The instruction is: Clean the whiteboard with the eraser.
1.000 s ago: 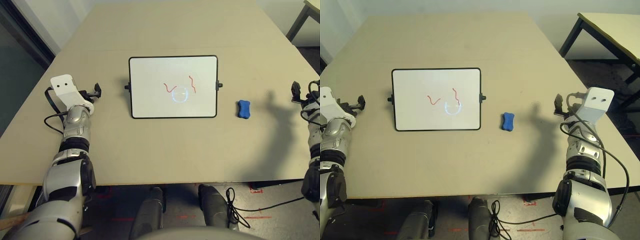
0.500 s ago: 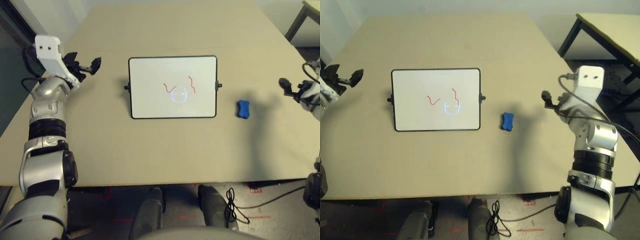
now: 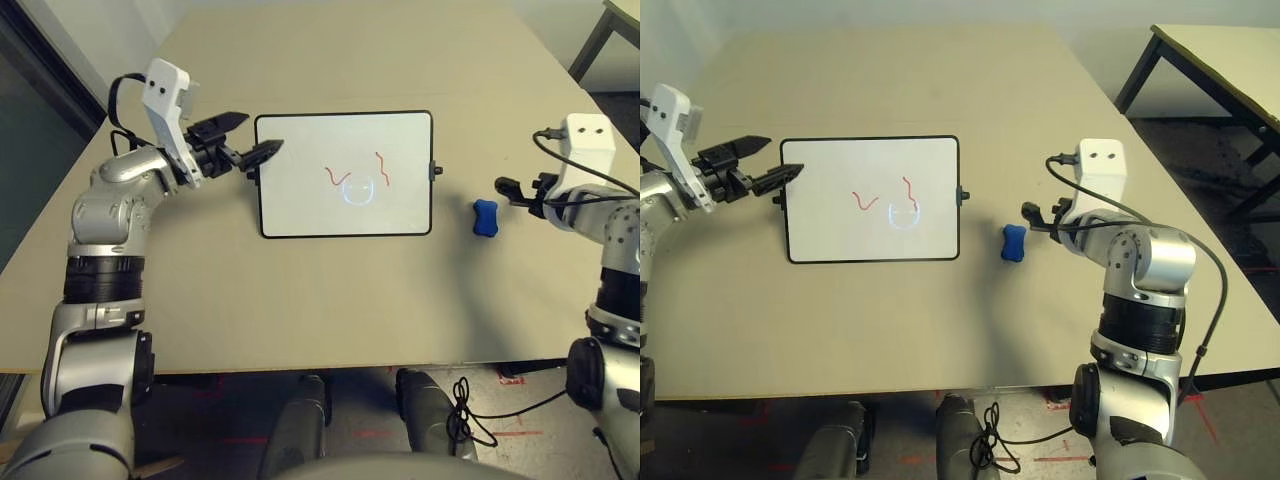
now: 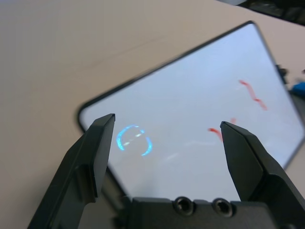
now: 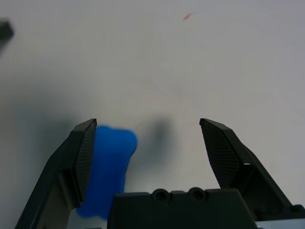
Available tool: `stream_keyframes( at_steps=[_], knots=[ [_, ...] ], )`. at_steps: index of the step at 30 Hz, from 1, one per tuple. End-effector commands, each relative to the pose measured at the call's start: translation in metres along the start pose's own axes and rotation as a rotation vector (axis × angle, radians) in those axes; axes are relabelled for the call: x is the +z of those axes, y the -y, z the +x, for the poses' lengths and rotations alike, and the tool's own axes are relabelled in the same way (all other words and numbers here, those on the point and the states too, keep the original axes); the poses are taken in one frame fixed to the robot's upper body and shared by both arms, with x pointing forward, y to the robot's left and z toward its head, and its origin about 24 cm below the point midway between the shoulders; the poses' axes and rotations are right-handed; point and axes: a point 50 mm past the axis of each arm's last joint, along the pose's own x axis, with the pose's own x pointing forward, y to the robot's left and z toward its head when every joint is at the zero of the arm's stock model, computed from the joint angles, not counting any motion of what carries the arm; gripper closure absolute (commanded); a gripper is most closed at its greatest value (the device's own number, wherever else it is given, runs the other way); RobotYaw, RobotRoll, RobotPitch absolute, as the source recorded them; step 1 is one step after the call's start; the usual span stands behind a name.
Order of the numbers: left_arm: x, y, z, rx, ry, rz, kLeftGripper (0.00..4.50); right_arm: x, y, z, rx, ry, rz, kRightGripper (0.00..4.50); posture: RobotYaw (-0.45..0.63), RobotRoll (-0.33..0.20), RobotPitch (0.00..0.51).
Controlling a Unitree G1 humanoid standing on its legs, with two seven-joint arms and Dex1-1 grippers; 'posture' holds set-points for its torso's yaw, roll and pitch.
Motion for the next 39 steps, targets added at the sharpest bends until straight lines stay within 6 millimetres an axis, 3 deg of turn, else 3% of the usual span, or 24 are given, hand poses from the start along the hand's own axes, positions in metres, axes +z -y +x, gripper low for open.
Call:
stream_keyframes(
  at_steps=[1, 17, 28, 32, 39],
  knots=[
    [-0.004, 0.008, 0.003, -0.018, -0.019, -0.009, 0.0, -0.001, -0.007, -0.002, 0.002, -0.041, -0.038, 0.02, -0.07, 0.0, 0.186],
    [-0.003, 0.022, 0.009, -0.051, -0.018, -0.001, 0.0, -0.024, -0.021, -0.002, -0.017, -0.105, -0.043, 0.02, -0.06, 0.0, 0.193],
    [-0.003, 0.023, 0.015, -0.057, -0.012, -0.002, 0.0, -0.034, -0.018, -0.004, -0.059, -0.09, 0.0, 0.02, -0.08, 0.0, 0.198],
    [-0.002, 0.022, 0.017, -0.057, -0.011, -0.003, 0.0, -0.033, -0.016, -0.005, -0.07, -0.086, 0.018, 0.84, -0.08, 0.0, 0.198],
    [-0.002, 0.021, 0.018, -0.055, -0.008, -0.007, 0.0, -0.033, -0.013, -0.005, -0.082, -0.084, 0.035, 3.15, -0.08, 0.0, 0.198]
  ],
)
